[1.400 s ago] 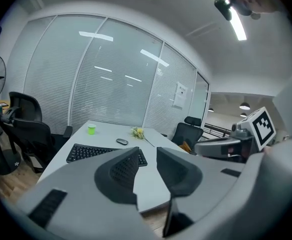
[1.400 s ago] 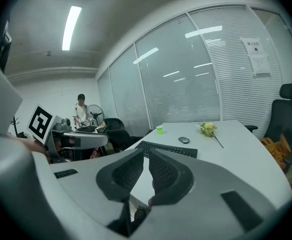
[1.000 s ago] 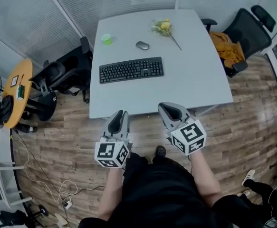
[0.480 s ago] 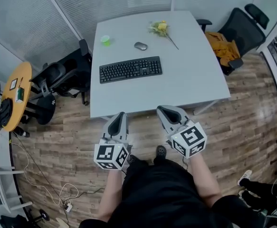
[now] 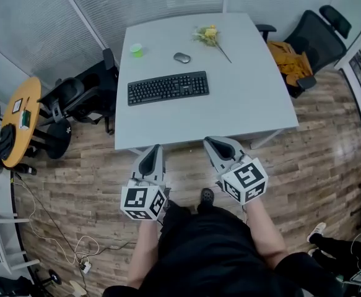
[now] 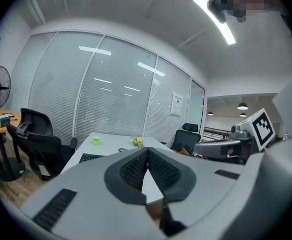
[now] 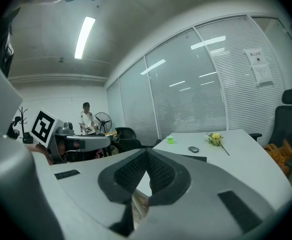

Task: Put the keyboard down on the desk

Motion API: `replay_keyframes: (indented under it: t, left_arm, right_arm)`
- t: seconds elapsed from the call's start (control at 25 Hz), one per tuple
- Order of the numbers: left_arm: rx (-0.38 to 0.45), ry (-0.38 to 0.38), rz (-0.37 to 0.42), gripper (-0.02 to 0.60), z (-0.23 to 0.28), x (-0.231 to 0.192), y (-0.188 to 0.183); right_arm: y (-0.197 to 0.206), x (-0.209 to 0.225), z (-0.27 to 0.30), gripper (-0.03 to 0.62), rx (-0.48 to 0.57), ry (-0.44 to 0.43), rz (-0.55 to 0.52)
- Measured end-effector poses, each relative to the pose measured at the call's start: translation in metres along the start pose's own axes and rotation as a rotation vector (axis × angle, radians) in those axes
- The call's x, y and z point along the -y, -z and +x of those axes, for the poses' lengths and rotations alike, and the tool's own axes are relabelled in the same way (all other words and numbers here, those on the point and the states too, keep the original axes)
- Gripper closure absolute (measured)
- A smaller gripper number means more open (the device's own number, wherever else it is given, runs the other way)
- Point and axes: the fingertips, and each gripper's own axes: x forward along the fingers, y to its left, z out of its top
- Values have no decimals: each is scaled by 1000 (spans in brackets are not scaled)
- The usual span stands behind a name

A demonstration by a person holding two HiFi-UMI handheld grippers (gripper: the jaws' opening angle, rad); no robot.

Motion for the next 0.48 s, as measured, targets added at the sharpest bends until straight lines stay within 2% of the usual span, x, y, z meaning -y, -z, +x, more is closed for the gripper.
replay_keyframes:
  t: [0.48]
  left_arm:
    - [-3,10,4,583,4,14,3]
  right_arm:
    - [6,4,-8,586,-10,-6,-25]
